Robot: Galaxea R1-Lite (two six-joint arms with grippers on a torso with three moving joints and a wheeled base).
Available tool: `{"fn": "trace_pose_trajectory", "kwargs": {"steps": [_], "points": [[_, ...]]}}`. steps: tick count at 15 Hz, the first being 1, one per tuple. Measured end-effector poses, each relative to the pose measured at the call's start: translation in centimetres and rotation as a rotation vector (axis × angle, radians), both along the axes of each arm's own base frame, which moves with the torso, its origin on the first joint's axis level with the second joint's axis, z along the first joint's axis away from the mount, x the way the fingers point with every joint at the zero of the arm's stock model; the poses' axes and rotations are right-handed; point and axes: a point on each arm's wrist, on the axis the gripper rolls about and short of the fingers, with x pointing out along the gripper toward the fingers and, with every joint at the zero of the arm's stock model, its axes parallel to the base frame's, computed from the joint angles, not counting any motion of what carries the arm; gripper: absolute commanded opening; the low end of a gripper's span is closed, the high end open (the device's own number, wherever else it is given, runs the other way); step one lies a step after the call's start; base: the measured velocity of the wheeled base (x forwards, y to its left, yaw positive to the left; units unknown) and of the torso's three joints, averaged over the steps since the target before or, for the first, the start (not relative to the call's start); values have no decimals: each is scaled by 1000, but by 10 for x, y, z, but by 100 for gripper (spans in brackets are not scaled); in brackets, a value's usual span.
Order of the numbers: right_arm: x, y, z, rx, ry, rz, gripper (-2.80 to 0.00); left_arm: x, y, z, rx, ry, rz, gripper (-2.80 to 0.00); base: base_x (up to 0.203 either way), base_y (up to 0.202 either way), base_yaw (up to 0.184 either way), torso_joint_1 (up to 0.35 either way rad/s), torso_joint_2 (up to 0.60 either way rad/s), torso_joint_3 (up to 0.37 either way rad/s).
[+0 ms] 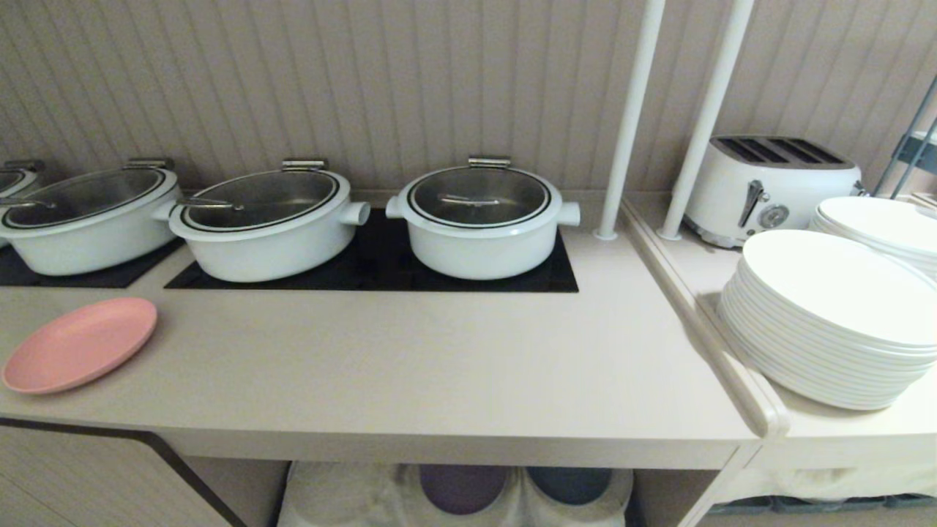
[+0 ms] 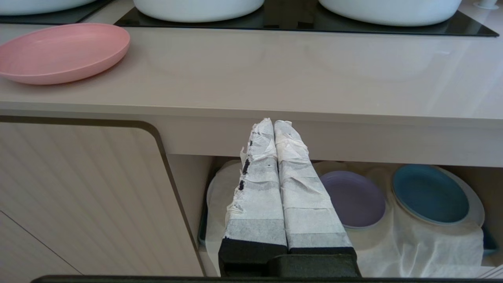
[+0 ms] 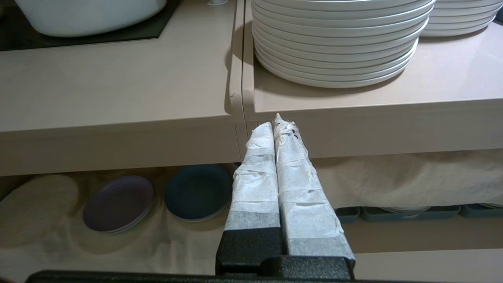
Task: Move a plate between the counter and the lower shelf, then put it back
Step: Pick up the plate
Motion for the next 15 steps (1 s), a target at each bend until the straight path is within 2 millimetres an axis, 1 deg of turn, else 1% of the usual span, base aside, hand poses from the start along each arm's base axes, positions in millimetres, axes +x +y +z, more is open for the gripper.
{"fn": "trace_pose_trajectory", "kwargs": {"steps": [15], "points": [[0, 0, 0, 1, 0, 0, -280, 0, 0, 0, 0, 0, 2, -280, 0, 0, 0, 0, 0, 0]]}}
